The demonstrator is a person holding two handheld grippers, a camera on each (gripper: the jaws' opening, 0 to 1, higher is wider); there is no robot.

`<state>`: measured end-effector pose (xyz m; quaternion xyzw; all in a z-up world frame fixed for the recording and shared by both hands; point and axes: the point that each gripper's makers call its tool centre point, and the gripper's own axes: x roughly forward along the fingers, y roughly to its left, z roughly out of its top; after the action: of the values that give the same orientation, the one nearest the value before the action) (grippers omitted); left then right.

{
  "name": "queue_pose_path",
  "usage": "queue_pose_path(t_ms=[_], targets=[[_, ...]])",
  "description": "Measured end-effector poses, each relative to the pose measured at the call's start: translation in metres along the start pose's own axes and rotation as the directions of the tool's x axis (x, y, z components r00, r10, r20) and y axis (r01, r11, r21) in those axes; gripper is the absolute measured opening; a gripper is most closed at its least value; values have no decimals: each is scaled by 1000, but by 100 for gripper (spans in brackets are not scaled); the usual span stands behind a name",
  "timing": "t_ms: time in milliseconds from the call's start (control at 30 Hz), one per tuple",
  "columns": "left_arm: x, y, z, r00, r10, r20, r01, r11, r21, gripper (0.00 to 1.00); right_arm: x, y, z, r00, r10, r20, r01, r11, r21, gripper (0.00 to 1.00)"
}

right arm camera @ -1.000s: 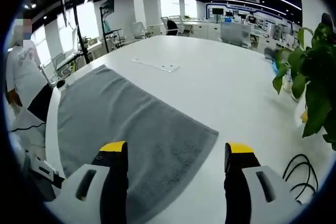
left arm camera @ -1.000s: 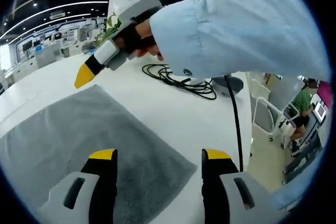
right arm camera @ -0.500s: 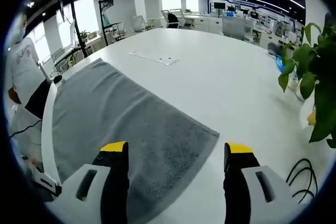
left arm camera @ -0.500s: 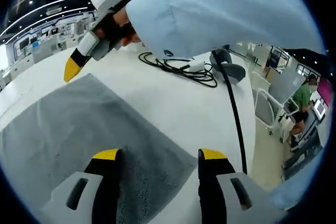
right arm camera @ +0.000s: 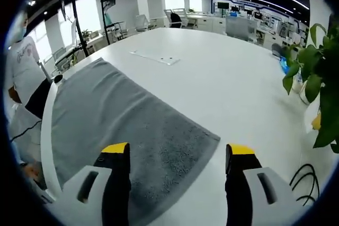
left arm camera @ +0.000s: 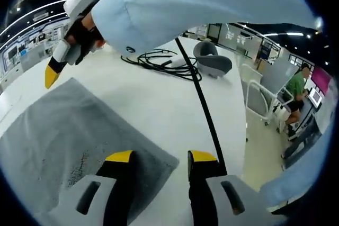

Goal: Fold the towel on the table until its edges align and the towel forms a compact rectangular stack.

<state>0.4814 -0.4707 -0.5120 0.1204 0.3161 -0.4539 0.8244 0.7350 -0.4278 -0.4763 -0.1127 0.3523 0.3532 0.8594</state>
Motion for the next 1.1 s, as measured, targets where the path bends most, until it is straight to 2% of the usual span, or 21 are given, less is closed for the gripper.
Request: queue_pose_path(t_ms=[67, 267, 433, 767, 833, 867, 900, 1000, 1067, 1100], targets=[[0, 0, -2, 1000, 7, -11, -7, 999, 31, 40, 4, 0, 0, 1000, 6, -2, -6, 1000, -5, 71], [-1, 5, -1, 1000, 19, -21, -18, 999, 47, 31, 15, -2, 0, 1000, 13, -16, -14, 1000, -21, 66], [-2, 5, -1, 1000, 22, -19, -21, 999, 48, 31, 30, -13, -4, 999, 9, -45, -10, 999, -31, 61], [0, 6, -1, 1000, 23, -13, -22, 999, 44, 30, 42, -34, -15, 996, -27, -84, 26, 1000, -6, 50], [0, 6, -1, 1000, 23, -11, -23, 999, 48, 30, 48, -39, -20, 994, -28, -110, 26, 1000, -18, 45], [0, 6, -1, 1000, 23, -11, -23, 999, 49, 30, 43, -39, -23, 992, -35, -122, 28, 998, -62, 41], [0, 6, -1, 1000, 24, -11, -23, 999, 49, 30, 45, -37, -22, 993, -29, -111, 26, 999, -28, 39], [0, 7, -2, 999, 35, -9, -34, 997, 73, 26, 44, -36, -21, 993, -26, -111, 22, 999, -37, 34], [0, 9, -3, 999, 38, -9, -37, 996, 78, 23, 47, -33, -21, 993, -8, -116, 3, 999, -50, 24], [0, 10, -2, 999, 38, -7, -38, 996, 77, 22, 50, -31, -20, 994, -2, -113, -5, 998, -63, 22]])
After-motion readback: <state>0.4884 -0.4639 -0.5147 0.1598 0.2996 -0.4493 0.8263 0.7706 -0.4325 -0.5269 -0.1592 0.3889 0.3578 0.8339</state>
